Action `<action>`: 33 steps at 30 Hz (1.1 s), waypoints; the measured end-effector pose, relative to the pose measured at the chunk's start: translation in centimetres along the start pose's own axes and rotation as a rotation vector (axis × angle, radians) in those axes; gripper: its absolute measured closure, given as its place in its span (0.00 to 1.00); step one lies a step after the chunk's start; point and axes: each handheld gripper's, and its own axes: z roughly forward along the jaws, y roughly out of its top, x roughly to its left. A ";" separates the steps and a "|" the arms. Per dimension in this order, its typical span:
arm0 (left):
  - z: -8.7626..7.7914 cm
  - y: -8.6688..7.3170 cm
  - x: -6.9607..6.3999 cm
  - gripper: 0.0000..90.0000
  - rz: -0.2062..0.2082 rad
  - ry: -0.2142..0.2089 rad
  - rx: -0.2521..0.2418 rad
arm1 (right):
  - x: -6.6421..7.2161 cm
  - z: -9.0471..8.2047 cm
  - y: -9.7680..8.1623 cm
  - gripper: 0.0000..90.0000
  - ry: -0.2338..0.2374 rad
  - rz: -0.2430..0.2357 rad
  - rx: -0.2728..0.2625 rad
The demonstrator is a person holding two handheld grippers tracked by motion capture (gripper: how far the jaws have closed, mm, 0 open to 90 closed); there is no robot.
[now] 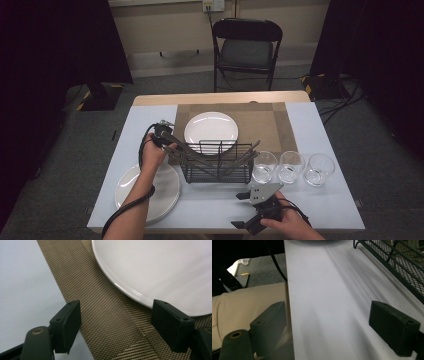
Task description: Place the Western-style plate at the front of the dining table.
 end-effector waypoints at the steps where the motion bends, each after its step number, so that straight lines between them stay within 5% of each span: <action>1: -0.1 0.0 0.2 0.27 -0.002 0.006 0.001 | 0.0 0.0 0.0 0.15 -0.001 0.000 0.000; 10: -0.2 0.1 1.6 0.27 -0.023 0.054 0.029 | -0.1 0.2 -0.1 0.15 0.006 0.004 -0.003; 30: 1.2 0.5 0.8 0.30 0.018 0.029 0.027 | 0.0 0.3 -0.1 0.15 0.025 0.007 -0.010; 33: 1.5 0.7 0.3 0.24 0.022 0.040 0.033 | 0.0 0.3 -0.1 0.15 0.029 0.002 -0.010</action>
